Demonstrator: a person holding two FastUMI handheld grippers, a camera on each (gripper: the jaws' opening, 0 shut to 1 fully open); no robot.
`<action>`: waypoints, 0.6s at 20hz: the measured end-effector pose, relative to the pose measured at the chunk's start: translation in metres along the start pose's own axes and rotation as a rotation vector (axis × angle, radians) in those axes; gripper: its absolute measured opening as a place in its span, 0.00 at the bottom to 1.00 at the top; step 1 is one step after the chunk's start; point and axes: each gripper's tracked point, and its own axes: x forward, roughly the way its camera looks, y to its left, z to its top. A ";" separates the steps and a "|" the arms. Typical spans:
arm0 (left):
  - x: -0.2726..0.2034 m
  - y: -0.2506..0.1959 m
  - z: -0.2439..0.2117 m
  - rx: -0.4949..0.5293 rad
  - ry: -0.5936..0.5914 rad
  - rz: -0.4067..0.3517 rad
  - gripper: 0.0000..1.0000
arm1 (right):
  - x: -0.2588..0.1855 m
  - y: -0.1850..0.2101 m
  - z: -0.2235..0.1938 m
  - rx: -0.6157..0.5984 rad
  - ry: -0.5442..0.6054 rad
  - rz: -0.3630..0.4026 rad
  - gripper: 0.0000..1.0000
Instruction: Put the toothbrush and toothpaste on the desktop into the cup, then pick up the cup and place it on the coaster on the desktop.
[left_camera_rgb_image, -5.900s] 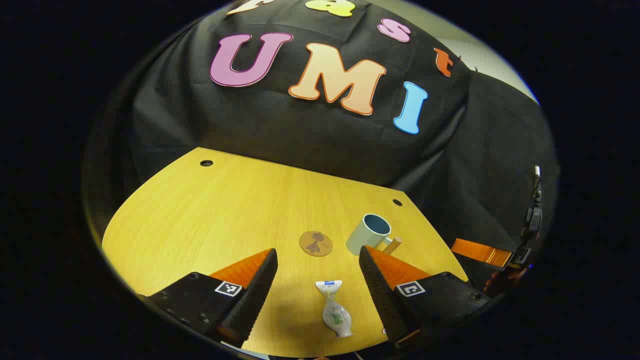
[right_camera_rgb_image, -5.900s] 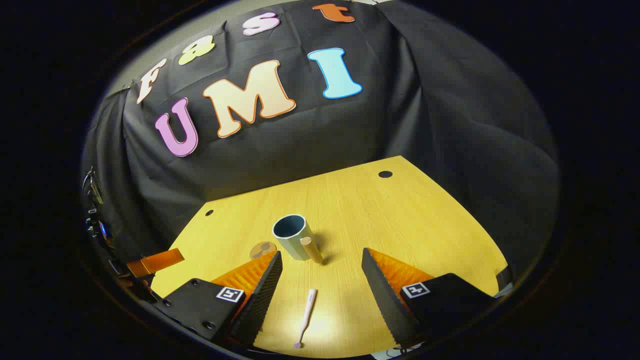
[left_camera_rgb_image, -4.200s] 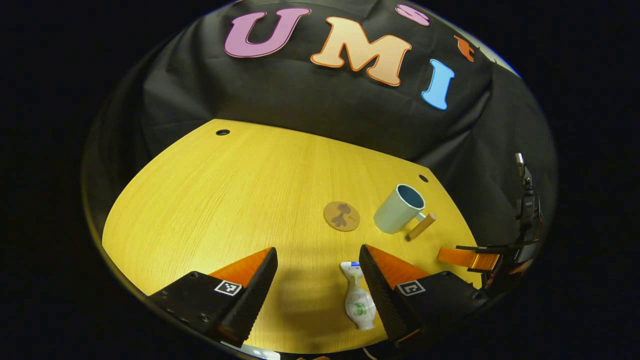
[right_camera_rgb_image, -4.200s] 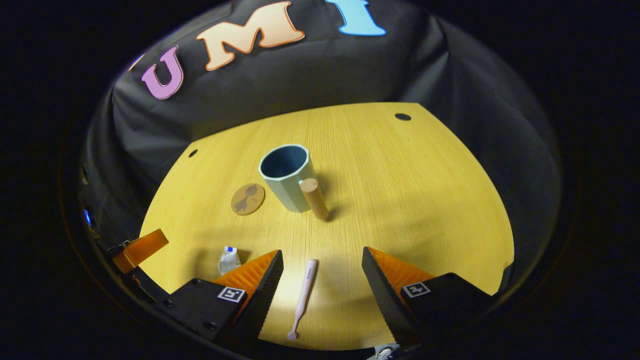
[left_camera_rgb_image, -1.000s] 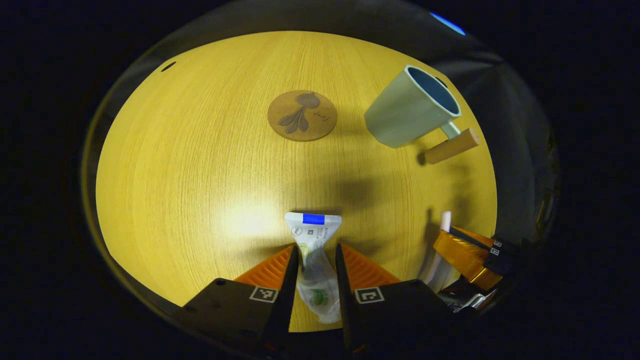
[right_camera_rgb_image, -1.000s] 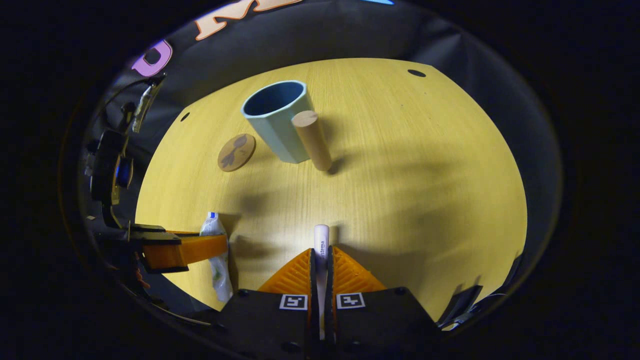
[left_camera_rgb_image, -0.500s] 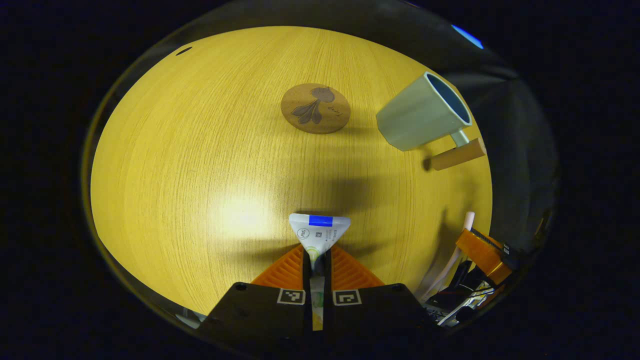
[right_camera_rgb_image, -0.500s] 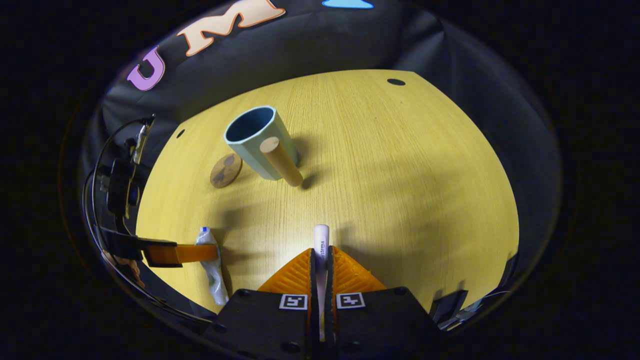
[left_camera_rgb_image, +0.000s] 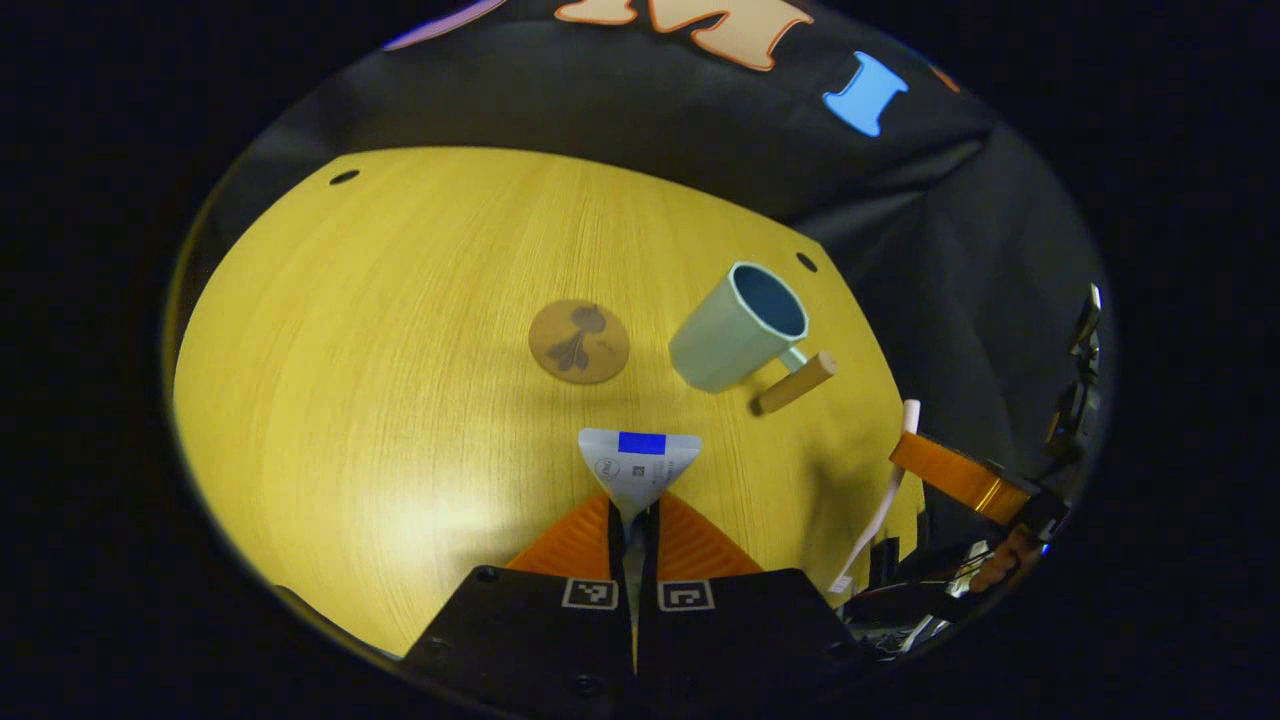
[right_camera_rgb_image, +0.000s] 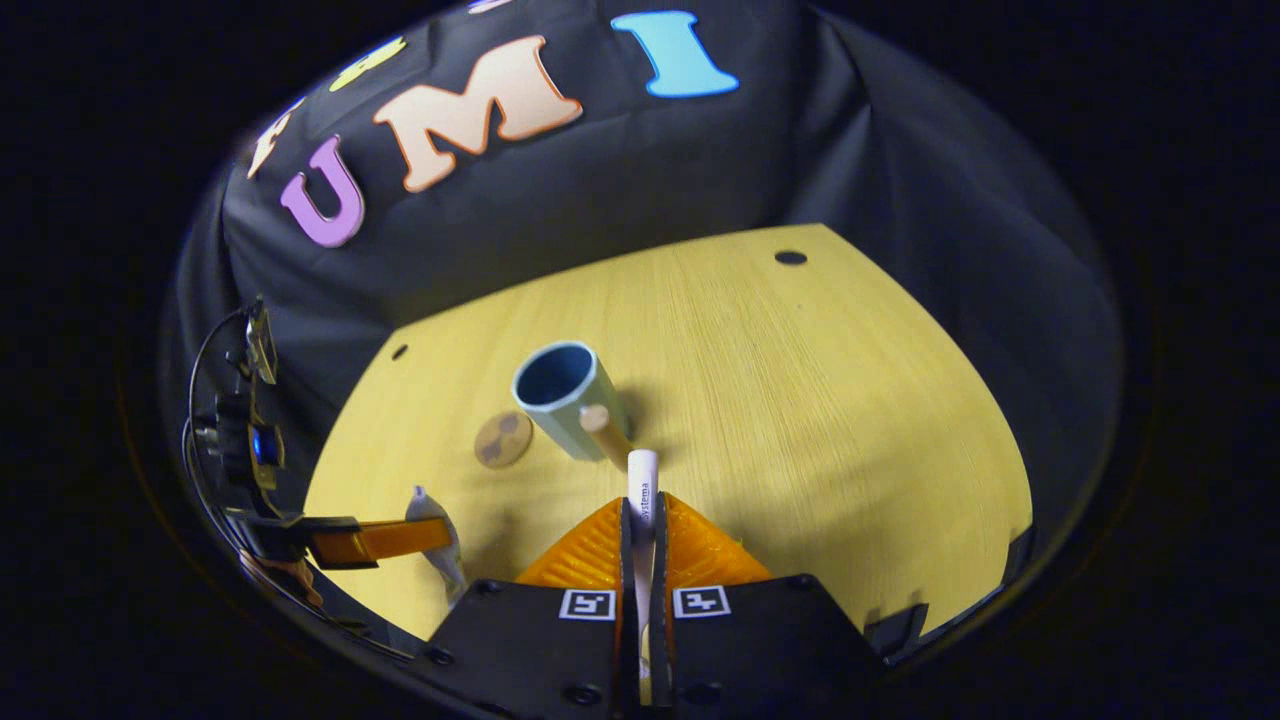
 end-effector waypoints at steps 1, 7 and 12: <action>-0.005 0.000 0.010 0.027 -0.036 -0.008 0.00 | -0.005 0.008 0.017 -0.011 -0.062 0.013 0.07; -0.029 -0.007 0.076 0.104 -0.267 -0.063 0.00 | -0.011 0.059 0.091 -0.024 -0.312 0.080 0.06; -0.040 -0.017 0.134 0.167 -0.437 -0.129 0.00 | 0.002 0.079 0.152 -0.003 -0.481 0.100 0.06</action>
